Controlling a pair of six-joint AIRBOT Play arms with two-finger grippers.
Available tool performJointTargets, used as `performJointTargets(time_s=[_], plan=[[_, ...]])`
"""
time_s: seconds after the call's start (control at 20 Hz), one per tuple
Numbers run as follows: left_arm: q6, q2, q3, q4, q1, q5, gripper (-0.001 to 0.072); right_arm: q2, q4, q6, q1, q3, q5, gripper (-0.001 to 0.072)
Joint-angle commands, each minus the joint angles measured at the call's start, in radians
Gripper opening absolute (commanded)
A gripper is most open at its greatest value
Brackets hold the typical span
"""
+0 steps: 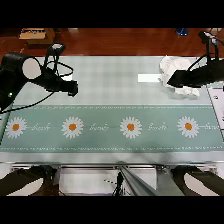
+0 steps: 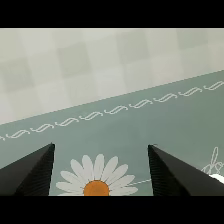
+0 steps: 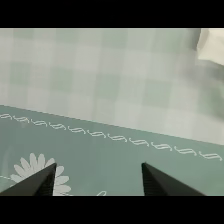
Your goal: Fold the shirts.
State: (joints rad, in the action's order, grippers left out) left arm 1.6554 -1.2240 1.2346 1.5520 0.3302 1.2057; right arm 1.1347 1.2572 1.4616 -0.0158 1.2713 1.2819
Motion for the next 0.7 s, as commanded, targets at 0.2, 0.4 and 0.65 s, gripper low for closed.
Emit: performJointTargets(time_s=[0.2, 0.4, 0.65], plan=[[0.000, 0.000, 0.001, 0.000, 0.000, 0.000, 0.0720, 0.000, 0.001, 0.000, 0.000, 0.000, -0.004, 0.0603], [0.000, 0.000, 0.001, 0.000, 0.000, 0.000, 0.0720, 0.000, -0.002, 0.000, 0.000, 0.000, -0.003, 0.0602], [0.000, 0.000, 0.001, 0.000, 0.000, -0.001, 0.0720, 0.000, -0.022, 0.001, 0.000, 0.001, -0.002, 0.0601]])
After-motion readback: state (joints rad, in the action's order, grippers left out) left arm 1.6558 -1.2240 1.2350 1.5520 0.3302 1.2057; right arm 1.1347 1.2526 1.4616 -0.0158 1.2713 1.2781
